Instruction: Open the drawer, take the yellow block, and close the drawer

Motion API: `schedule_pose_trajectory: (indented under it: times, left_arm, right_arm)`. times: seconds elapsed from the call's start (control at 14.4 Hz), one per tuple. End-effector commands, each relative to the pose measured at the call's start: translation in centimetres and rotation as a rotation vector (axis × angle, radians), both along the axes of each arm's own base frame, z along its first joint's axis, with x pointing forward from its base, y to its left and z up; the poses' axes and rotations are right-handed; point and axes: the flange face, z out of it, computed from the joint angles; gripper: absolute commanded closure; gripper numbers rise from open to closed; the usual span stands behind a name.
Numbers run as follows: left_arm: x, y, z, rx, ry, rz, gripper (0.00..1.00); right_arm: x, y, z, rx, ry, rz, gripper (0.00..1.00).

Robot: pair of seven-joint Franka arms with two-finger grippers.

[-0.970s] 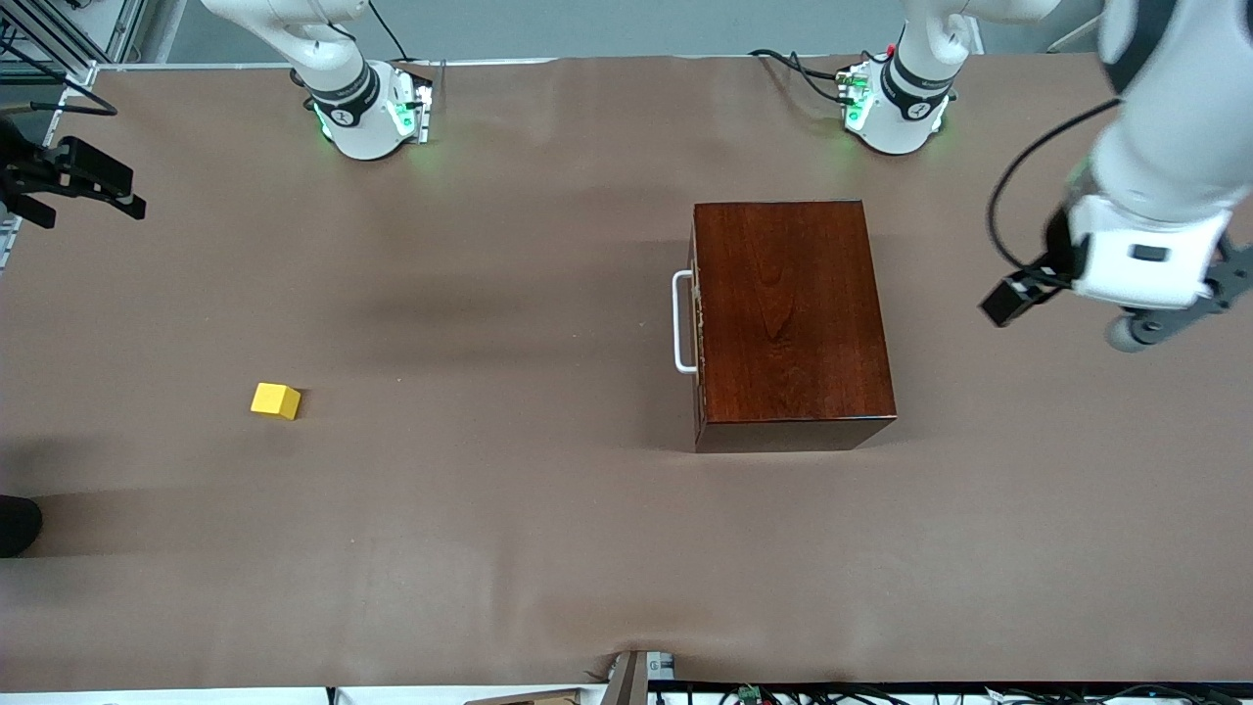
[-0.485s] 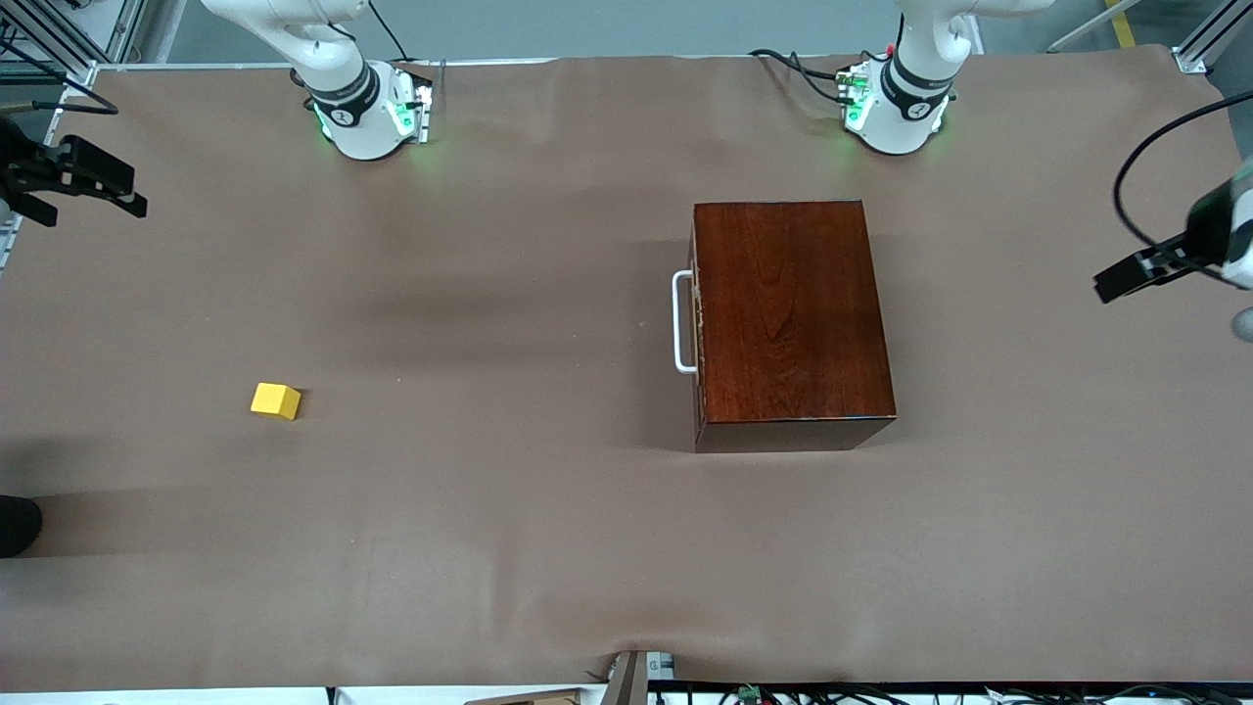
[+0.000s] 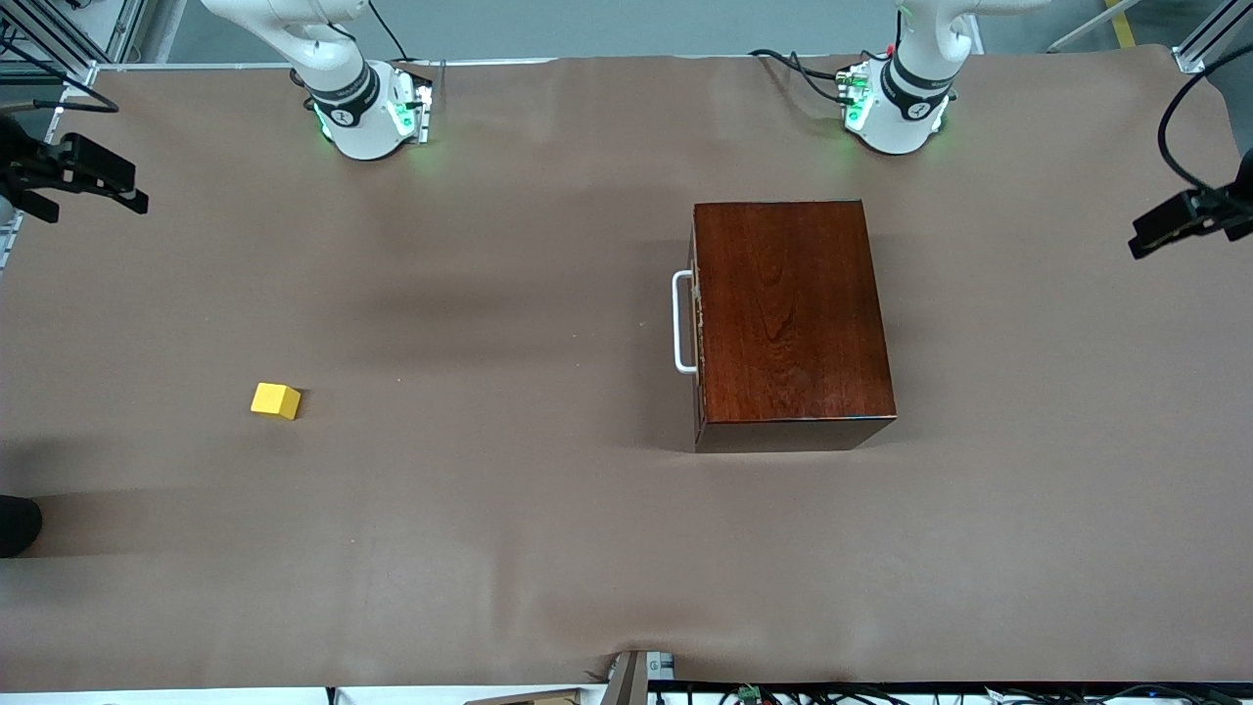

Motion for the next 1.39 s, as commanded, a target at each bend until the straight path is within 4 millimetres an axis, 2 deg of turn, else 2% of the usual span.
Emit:
schedule_pose_trajectory:
  times: [0.0,0.14,0.28,0.42,0.55,0.69,0.97,1.32]
  left_arm:
    - [-1.3,-2.5,0.6,-0.019,-0.032,-0.067,0.0]
    - [-1.5,-5.6,0.3,-0.012,-0.022,-0.128,0.0]
    - [-1.8,-6.6,-0.3,-0.006,-0.004,-0.146,0.0]
    - [-2.2,-6.4,-0.6,-0.001,0.007,-0.174,0.0]
    - [-2.8,-7.0,0.2,0.001,-0.004,-0.186,0.0]
    - [-3.0,-6.3,0.4,-0.003,0.006,-0.178,0.0]
    - [-3.7,-6.4,1.3,-0.005,0.002,-0.18,0.0]
    - [-2.8,-5.7,1.6,-0.009,-0.008,-0.168,0.0]
  right_arm:
    - [-0.4,-0.3,0.5,0.016,-0.005,-0.007,0.0]
    - [-0.4,-0.3,0.4,0.016,-0.001,-0.009,0.0]
    - [-0.4,-0.7,0.5,0.016,-0.007,-0.015,0.0]
    - [-0.3,-0.7,0.5,0.016,-0.008,-0.015,0.0]
    - [-0.3,-0.6,0.5,0.016,-0.01,-0.014,0.0]
    - [-0.3,-1.1,0.4,0.016,-0.009,-0.023,0.0]
    - [-0.3,-1.2,0.4,0.016,-0.009,-0.026,0.0]
    - [-0.2,-1.1,0.3,0.014,-0.012,-0.022,0.0]
